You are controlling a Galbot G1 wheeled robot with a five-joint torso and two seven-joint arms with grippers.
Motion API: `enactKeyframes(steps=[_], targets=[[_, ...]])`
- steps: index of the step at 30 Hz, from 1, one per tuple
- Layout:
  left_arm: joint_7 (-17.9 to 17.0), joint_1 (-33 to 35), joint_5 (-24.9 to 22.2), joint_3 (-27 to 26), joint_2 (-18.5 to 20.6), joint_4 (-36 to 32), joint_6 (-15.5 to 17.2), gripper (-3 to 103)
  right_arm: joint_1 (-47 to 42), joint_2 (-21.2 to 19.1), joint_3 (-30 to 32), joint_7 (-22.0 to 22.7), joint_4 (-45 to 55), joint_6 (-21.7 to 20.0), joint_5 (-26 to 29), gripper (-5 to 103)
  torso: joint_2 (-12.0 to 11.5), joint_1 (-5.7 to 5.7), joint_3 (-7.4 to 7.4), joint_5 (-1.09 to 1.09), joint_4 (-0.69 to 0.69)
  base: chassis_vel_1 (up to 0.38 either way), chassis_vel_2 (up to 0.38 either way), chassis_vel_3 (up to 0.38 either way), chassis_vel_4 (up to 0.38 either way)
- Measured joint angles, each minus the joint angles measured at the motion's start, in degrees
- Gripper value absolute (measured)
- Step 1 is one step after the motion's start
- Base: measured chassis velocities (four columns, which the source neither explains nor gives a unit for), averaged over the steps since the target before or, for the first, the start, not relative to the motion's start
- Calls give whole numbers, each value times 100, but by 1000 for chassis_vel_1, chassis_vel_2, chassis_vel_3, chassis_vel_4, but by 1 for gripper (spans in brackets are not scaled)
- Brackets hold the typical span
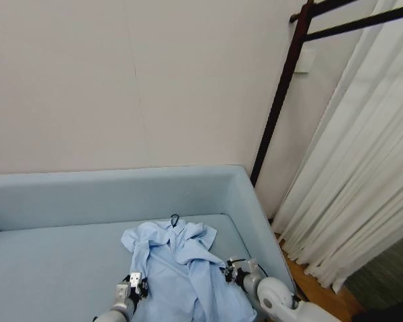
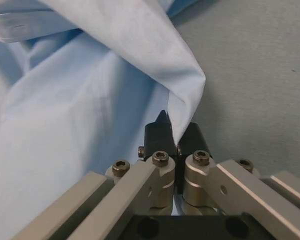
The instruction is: Pick up the clothes from the sofa and hang them on the clothes hanger.
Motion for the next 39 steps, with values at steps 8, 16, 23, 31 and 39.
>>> enactKeyframes(steps=[8, 16, 23, 31, 39], targets=[[-11, 137, 42, -65, -5, -201, -6, 0, -176, -256, -382, 175, 913, -32, 10, 0, 0, 0, 0, -1, 0, 0, 0, 0, 0], [-52, 82, 46, -60, -7, -245, 2, 0, -165, -167, -905, 404, 1536, -181, -2, 0, 1, 0, 0, -1, 0, 0, 0, 0, 0], [-68, 38, 30, -60, 50, -255, 17, 0, -279, -137, -1137, 179, 1681, -255, -8, 0, 1, 0, 0, -1, 0, 0, 0, 0, 0], [-122, -220, -89, 2, 136, -175, 80, 0, -241, 126, -1301, 119, 1200, -383, -278, 4, 1, 0, 0, 0, 0, 0, 0, 0, 0], [-145, -439, -216, 8, 209, -111, 99, 0, -236, -82, -1194, 374, 968, -221, -222, 31, 0, 0, 0, 0, 1, 0, 0, 0, 0]])
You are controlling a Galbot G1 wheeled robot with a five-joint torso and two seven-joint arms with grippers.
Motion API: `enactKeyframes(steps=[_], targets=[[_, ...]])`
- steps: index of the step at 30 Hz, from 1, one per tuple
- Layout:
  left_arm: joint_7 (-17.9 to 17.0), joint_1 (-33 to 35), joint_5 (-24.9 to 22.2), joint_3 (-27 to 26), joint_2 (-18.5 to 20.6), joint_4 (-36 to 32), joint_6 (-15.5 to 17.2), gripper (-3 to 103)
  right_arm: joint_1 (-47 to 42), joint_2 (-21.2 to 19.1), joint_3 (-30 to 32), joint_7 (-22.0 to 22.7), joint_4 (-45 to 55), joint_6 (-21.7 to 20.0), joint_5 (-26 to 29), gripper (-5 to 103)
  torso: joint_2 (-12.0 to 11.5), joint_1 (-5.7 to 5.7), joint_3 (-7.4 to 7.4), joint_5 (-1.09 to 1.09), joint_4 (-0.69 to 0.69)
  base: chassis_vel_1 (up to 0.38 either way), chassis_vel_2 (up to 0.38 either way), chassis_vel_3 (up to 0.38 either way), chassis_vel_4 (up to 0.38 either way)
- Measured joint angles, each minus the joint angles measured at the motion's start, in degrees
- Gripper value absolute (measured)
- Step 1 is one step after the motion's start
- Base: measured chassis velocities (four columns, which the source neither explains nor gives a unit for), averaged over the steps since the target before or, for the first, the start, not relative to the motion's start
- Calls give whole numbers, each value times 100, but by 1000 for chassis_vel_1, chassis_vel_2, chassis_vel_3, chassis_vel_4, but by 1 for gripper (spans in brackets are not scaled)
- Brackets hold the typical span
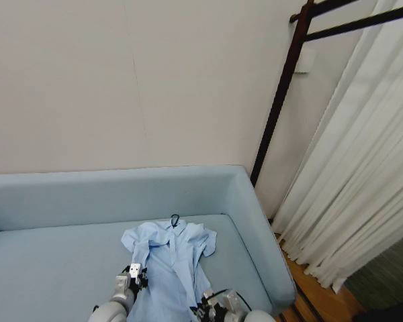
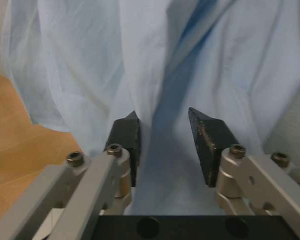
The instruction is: Pick up the clothes from the sofa and hang them on the clothes hanger.
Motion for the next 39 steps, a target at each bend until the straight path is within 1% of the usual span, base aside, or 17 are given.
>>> enactKeyframes(steps=[2, 5, 8, 10, 13, 15, 17, 19, 20, 23, 24, 27, 28, 30, 34, 35, 39], targets=[[-8, -92, -53, -4, 31, 33, 4, 0, -41, -176, 24, 96, 165, 56, 97, 42, 0, 0, 0, 0, -2, 0, 0, 0, 0], [-11, -173, -111, -4, 71, 51, 16, 0, 14, -283, 55, 185, 348, 71, 190, 48, 0, 0, 0, 0, -2, 0, 0, 0, 0], [-20, -289, -186, -16, 139, 83, 35, 0, 421, -333, 188, 398, 526, 73, 477, 64, 0, 0, 0, 0, -2, 0, 0, 0, 0], [-20, -317, -197, -25, 159, 93, 35, 0, 650, -322, 237, 449, 526, 62, 624, 64, 0, 0, 0, 0, -1, 0, 0, 0, 0], [-16, -376, -207, -59, 208, 109, 18, 0, 1668, -152, 298, 463, 149, -20, 1183, 80, 0, 0, 0, 1, -1, 0, 0, 0, 0], [-16, -389, -208, -76, 222, 99, 10, 0, 2403, 50, 264, 321, -377, -26, 1378, 90, 0, 0, 0, -2, 2, 0, 0, 0, 0], [-18, -387, -208, -83, 223, 90, 10, 0, 2721, 186, 225, 210, -727, -24, 1411, 90, 0, 0, 1, -2, 1, 0, 0, 0, 0], [-22, -354, -197, -104, 224, 56, 6, 0, 3307, 567, 142, -35, -1585, 4, 1402, 98, 0, 1, 1, -1, -1, 0, 0, 0, 0], [-22, -354, -197, -104, 224, 56, 6, 0, 3307, 567, 142, -35, -1585, 4, 1402, 98, 0, 1, 1, -1, -1, 0, 0, 0, 0], [-26, -301, -181, -112, 219, 19, 5, 0, 3993, 1324, 39, -301, -2956, 125, 1138, 100, 0, 1, 1, -1, 0, 0, 0, 0, 0], [-26, -301, -181, -112, 219, 19, 5, 0, 3993, 1324, 39, -301, -2956, 125, 1138, 100, 0, 1, 1, -1, 0, 0, 0, 0, 0], [-32, -267, -174, -125, 211, -1, 5, 0, 4282, 1980, -55, -492, -3939, 251, 702, 100, -1, 2, 1, -1, 2, 0, 0, 0, 0], [-32, -267, -174, -125, 211, -1, 5, 0, 4282, 1980, -55, -492, -3939, 251, 702, 100, -1, 2, 1, -1, 2, 0, 0, 0, 0], [-45, -267, -173, -146, 212, -6, 5, 0, 4292, 2360, -118, -572, -4464, 366, 311, 100, 0, 2, 1, -1, 2, 0, 0, 0, 0], [-48, -292, -175, -157, 219, -2, 4, 0, 4160, 2527, -219, -608, -4680, 403, 72, 100, 0, 1, 0, -1, 0, 0, 0, 0, 0], [-48, -319, -178, -157, 220, 22, 4, 0, 4039, 2584, -293, -681, -4792, 466, -133, 100, 0, 1, 0, -1, -1, 0, 0, 0, 0], [-34, -370, -182, -143, 220, 69, 3, 0, 3839, 2597, -383, -781, -4861, 596, -418, 100, 0, 1, 0, 0, -2, 0, 0, 0, 0]])
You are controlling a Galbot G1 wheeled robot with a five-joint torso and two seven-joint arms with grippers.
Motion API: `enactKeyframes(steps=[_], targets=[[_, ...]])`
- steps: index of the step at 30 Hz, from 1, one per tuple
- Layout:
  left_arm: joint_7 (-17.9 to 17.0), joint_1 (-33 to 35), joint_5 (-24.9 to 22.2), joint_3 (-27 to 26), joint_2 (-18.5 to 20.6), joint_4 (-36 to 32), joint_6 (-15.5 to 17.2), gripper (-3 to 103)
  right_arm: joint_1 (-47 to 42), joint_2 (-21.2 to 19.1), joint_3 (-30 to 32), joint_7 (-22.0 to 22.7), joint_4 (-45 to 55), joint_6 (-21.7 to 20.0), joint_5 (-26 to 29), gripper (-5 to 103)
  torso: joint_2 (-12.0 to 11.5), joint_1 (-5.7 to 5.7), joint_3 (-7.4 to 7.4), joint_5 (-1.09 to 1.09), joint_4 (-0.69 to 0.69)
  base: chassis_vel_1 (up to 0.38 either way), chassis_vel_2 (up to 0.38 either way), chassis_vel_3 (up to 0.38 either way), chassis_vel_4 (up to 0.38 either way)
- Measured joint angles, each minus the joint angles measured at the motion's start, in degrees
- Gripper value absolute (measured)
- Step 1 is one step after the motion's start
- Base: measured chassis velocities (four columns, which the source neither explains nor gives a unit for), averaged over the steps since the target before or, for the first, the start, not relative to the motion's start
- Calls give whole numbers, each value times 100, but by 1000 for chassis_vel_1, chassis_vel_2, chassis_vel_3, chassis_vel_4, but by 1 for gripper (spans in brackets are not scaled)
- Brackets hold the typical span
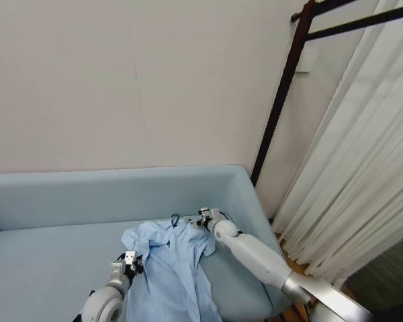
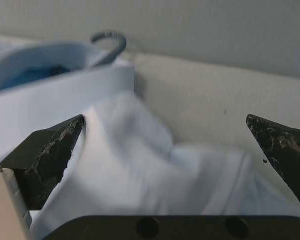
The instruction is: Pick up the clothes from the sofa and hang them on the clothes hanger.
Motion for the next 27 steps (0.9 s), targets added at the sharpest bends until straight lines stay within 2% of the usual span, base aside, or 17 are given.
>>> enactKeyframes(steps=[7, 9, 12, 22, 26, 27], targets=[[99, -122, -40, 86, 6, 92, -3, 0, -177, 40, -207, -458, -349, 263, -953, 100, 1, -1, 0, 0, 1, 0, 0, 0, 0], [105, -143, -43, 94, 8, 112, -5, 0, -140, 59, -251, -532, -435, 284, -1041, 100, 1, -1, -1, 1, 1, 0, 0, 0, 0], [124, -206, -50, 108, 8, 159, -26, 0, 195, 265, -429, -922, -1090, 487, -1510, 100, 1, -1, -1, 0, 2, 0, 0, 0, 0], [195, -217, -44, 82, -7, 189, -125, 0, 660, 679, -642, -970, -1647, 538, -1562, 100, 1, 0, 0, -1, 3, 0, 0, 0, 0], [201, -240, -40, 98, -14, 189, -140, 0, 743, 704, -624, -958, -1786, 566, -1577, 100, 1, -1, 0, 1, 4, 0, 0, 0, 0], [212, -261, -40, 110, -12, 192, -148, 0, 779, 602, -633, -976, -1768, 588, -1572, 100, 1, 0, 0, 1, 4, 0, 0, 0, 0]])
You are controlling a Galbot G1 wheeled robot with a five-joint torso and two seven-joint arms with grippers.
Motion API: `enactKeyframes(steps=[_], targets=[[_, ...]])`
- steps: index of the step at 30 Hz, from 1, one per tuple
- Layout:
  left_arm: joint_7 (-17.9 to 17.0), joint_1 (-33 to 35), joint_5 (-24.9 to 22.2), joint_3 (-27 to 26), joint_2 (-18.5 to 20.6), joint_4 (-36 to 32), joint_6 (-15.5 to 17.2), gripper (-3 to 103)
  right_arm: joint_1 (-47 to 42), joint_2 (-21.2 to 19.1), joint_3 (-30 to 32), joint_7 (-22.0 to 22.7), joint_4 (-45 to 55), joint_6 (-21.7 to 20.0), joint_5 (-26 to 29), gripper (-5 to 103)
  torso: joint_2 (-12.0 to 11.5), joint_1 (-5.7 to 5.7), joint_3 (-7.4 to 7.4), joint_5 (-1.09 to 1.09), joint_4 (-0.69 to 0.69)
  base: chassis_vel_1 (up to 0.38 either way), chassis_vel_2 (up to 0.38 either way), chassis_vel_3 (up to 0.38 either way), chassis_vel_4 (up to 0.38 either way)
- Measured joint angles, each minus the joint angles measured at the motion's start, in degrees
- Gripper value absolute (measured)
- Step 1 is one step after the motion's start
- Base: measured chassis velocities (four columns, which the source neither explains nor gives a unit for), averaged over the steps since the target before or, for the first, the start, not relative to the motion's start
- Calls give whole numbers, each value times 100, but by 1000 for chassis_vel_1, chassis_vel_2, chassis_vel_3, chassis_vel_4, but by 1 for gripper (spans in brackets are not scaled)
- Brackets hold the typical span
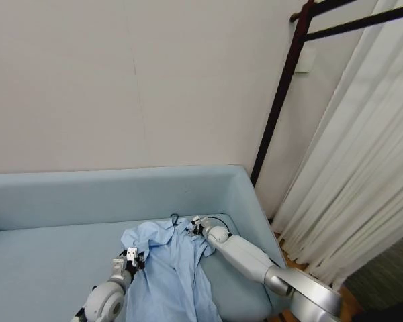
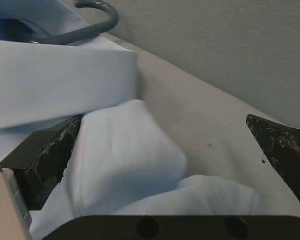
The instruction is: Pick up the clothes from the sofa and hang them on the clothes hanger.
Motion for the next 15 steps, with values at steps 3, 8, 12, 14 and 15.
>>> enactKeyframes(steps=[3, 8, 12, 14, 15], targets=[[9, -24, 1, 9, 3, 15, -5, 0, 19, -170, -43, -4, 163, -24, 67, 100, 0, 0, 0, -1, -6, 0, 0, 0, 0], [27, -72, 2, 45, 1, 57, -13, 0, 146, -535, -222, 0, 938, -520, 574, 100, 0, 0, -1, -1, -4, 0, 0, 0, 0], [33, -83, 5, 60, -3, 60, -22, 0, 287, -509, -469, -156, 990, -726, 536, 100, 0, -1, -1, -1, -1, 0, 0, 0, 0], [33, -83, 6, 60, -1, 60, -24, 0, 298, -478, -524, -172, 949, -728, 481, 100, 0, -1, -1, -1, -1, 0, 0, 0, 0], [34, -82, 6, 58, 0, 58, -29, 0, 303, -435, -585, -201, 876, -727, 393, 100, 0, -1, -1, -1, -1, 0, 0, 0, 0]])
